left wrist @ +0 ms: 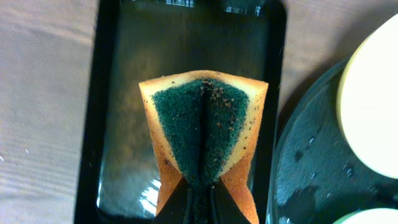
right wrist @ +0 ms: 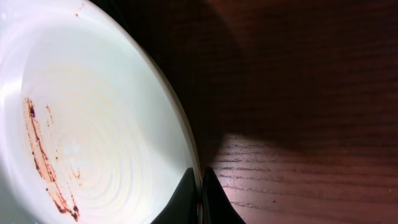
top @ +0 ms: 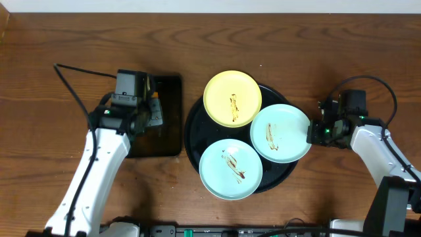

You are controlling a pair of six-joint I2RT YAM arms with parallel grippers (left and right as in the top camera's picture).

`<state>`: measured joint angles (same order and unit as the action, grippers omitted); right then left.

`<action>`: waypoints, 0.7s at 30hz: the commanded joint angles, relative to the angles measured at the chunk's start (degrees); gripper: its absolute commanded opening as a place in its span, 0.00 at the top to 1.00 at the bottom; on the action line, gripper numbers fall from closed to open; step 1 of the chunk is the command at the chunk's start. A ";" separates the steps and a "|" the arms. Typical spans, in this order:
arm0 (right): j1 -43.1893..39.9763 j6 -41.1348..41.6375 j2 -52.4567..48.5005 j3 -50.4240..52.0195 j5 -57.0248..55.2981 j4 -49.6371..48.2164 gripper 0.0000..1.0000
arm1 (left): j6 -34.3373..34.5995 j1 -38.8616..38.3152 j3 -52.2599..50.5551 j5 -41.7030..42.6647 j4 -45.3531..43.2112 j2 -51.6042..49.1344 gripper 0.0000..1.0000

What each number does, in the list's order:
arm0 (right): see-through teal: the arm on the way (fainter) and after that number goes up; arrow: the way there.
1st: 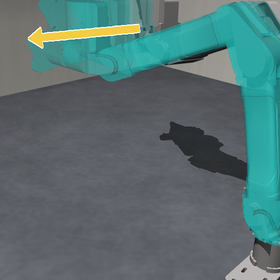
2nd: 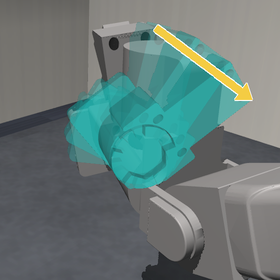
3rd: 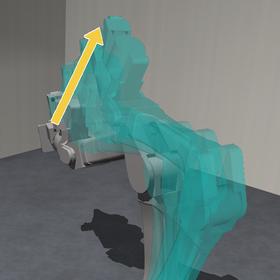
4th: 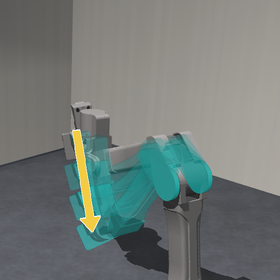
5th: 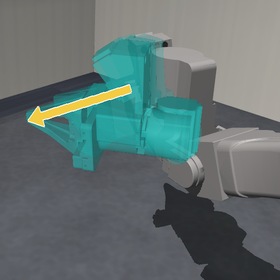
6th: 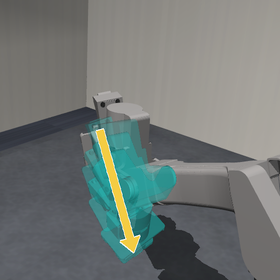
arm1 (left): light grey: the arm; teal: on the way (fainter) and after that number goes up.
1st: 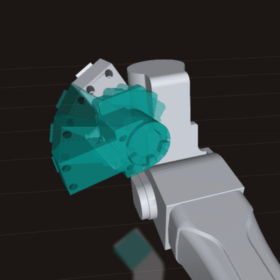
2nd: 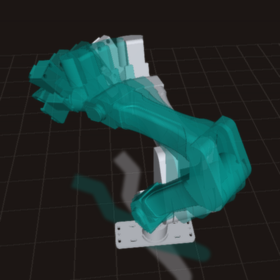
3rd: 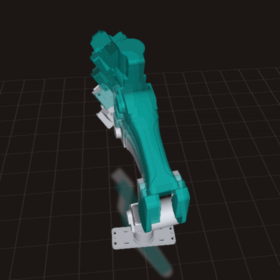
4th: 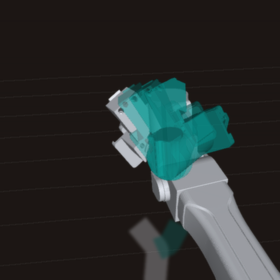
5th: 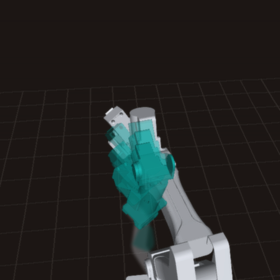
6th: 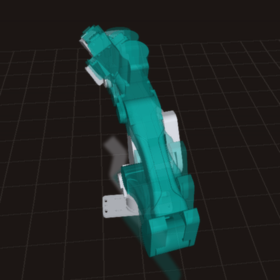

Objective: Clean dirty plates on tray and stack at the side
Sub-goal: 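Carry the sponge with left gripper and wipe the yellow plate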

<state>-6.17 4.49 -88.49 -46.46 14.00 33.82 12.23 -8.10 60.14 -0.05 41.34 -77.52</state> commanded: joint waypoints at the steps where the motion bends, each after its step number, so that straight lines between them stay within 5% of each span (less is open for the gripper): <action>1: -0.66 -0.31 -0.39 -0.13 -0.66 0.24 0.99 | 0.57 0.02 0.15 1.46 1.38 -4.31 0.93; 13: -0.66 -0.33 -0.39 -0.13 -0.66 0.24 0.99 | 0.55 -0.15 2.80 15.80 1.38 -7.34 0.93; 21: -0.66 -0.31 -0.39 -0.13 -0.63 0.26 0.99 | 0.59 -10.51 10.34 20.17 1.22 -8.22 0.93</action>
<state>-6.17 4.49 -88.49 -46.46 14.02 33.82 12.25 -13.98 66.65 17.74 42.78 -85.01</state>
